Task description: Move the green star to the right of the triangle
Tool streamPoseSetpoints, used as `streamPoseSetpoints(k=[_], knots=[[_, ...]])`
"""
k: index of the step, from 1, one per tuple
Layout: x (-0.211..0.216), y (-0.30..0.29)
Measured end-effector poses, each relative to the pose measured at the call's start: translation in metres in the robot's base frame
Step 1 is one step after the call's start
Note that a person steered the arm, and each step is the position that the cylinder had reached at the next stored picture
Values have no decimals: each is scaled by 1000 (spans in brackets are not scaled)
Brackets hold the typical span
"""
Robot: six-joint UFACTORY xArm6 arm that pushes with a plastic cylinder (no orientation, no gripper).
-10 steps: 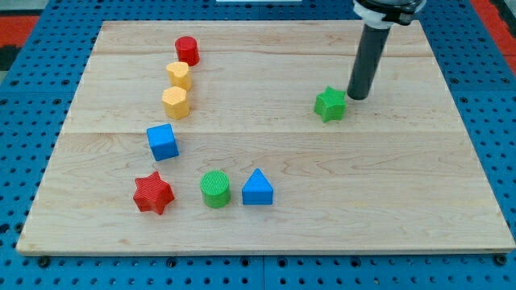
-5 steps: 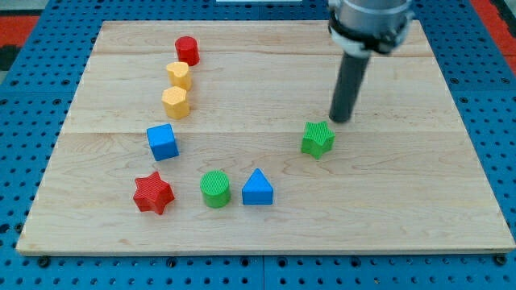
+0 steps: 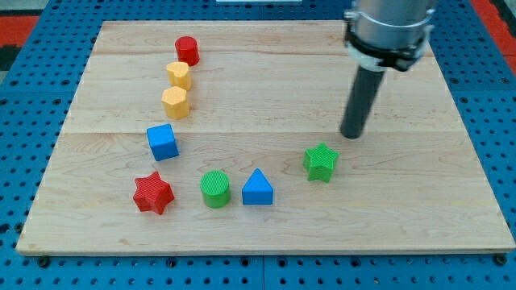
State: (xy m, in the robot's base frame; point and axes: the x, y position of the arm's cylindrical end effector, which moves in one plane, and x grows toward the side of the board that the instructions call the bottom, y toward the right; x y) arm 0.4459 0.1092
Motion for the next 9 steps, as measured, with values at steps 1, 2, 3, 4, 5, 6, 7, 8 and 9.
streamPoseSetpoints(k=[1,2,3,4,5,6,7,8,9], knots=[[9,-21],[40,-19],[56,-17],[56,-27],[51,-51],[36,-51],[60,-51],[70,-49],[77,-6]])
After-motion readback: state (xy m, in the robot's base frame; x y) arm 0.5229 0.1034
